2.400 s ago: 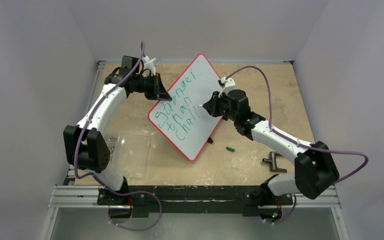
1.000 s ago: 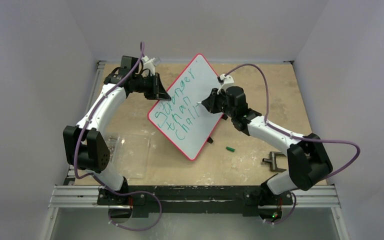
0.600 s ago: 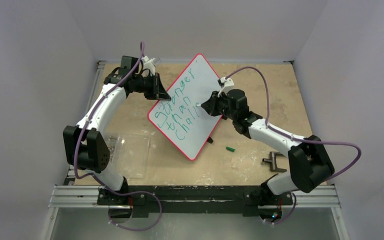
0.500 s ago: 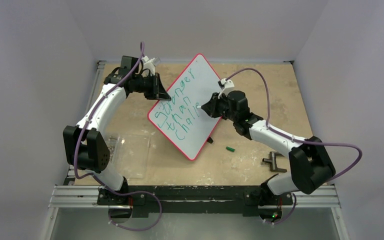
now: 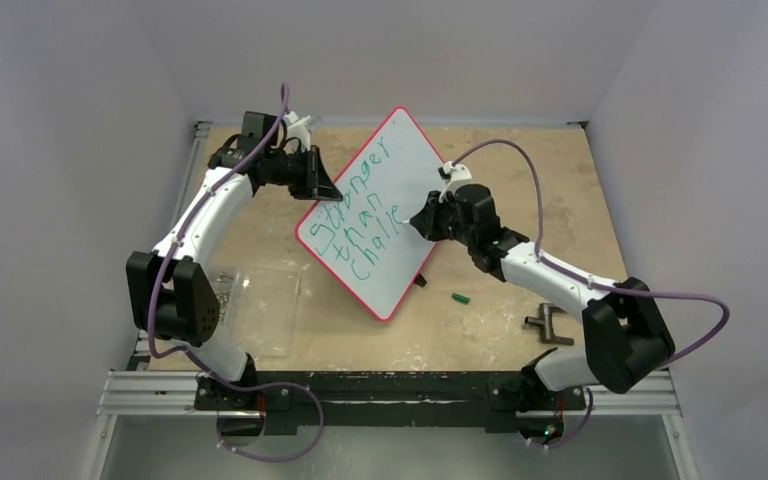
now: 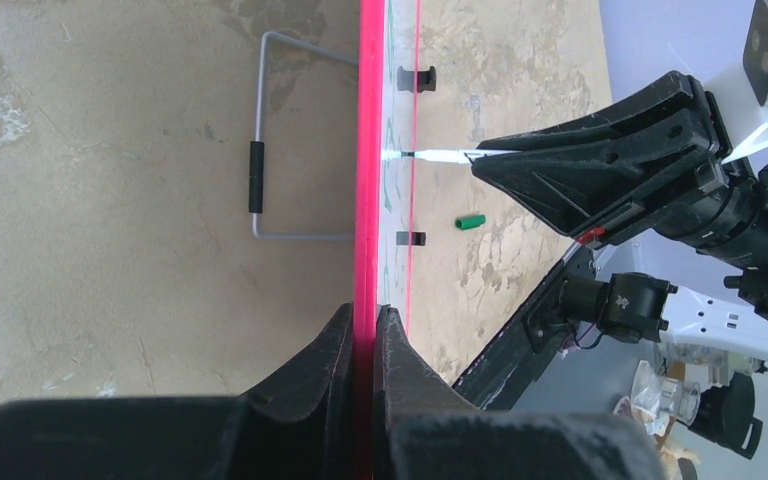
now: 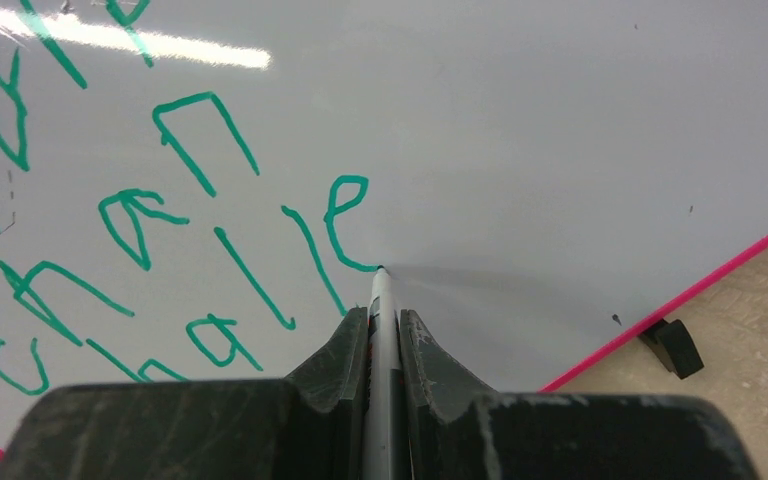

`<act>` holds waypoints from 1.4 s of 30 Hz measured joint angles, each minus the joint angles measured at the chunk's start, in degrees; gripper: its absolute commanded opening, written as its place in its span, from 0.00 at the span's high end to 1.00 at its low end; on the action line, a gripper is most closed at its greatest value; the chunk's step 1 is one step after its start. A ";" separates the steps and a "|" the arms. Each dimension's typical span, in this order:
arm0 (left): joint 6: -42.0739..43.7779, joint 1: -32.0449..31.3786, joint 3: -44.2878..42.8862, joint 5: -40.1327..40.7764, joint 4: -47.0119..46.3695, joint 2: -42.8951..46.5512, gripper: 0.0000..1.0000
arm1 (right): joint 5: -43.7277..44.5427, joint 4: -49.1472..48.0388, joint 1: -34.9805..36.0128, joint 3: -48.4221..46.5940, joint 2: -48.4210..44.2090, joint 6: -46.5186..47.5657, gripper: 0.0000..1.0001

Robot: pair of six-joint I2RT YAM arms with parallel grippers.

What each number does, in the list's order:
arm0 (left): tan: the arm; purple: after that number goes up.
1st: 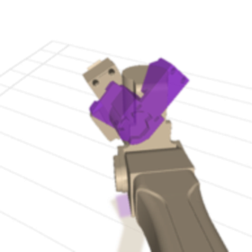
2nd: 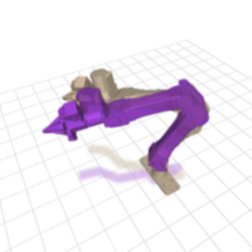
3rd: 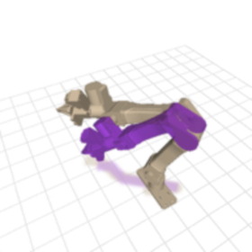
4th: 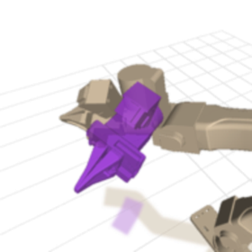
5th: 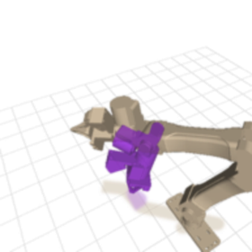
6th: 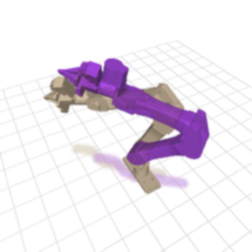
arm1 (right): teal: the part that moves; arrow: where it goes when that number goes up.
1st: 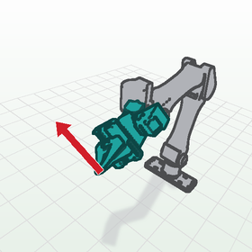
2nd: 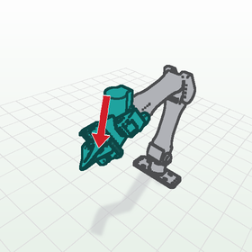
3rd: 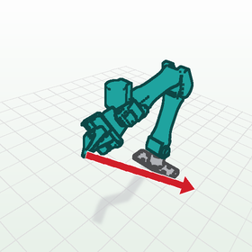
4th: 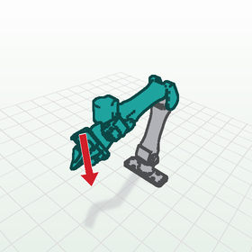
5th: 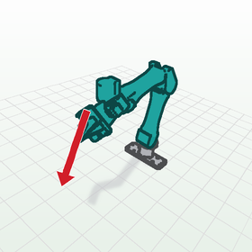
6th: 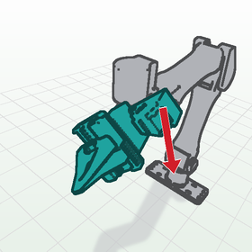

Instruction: Write a sentence on the whiteboard

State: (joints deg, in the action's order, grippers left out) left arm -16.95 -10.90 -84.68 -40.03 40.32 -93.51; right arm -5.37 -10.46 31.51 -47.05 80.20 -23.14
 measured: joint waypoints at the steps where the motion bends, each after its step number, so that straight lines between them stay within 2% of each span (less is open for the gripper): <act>1: -0.02 0.00 0.00 0.00 0.00 0.00 1.00 | 0.59 0.90 0.02 -0.48 0.04 0.17 1.00; 8: -0.02 -0.07 0.00 -0.02 -0.07 0.11 1.00 | 3.37 5.33 0.31 -5.03 0.11 1.20 1.00; 21: 0.00 -0.09 0.00 -0.02 -0.07 0.20 1.00 | 4.70 5.27 0.31 -10.73 1.64 1.75 1.00; 29: 0.00 -0.11 0.00 -0.02 -0.09 0.22 1.00 | 4.70 5.35 0.31 -10.99 5.27 1.75 1.00; 42: -0.04 -0.11 0.00 0.17 0.04 0.22 1.00 | 5.09 2.43 0.26 -7.43 4.37 1.77 1.00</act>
State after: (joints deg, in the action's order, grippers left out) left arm -16.99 -11.00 -84.68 -39.86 40.36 -93.30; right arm -0.27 -8.03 31.77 -54.48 84.58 -21.37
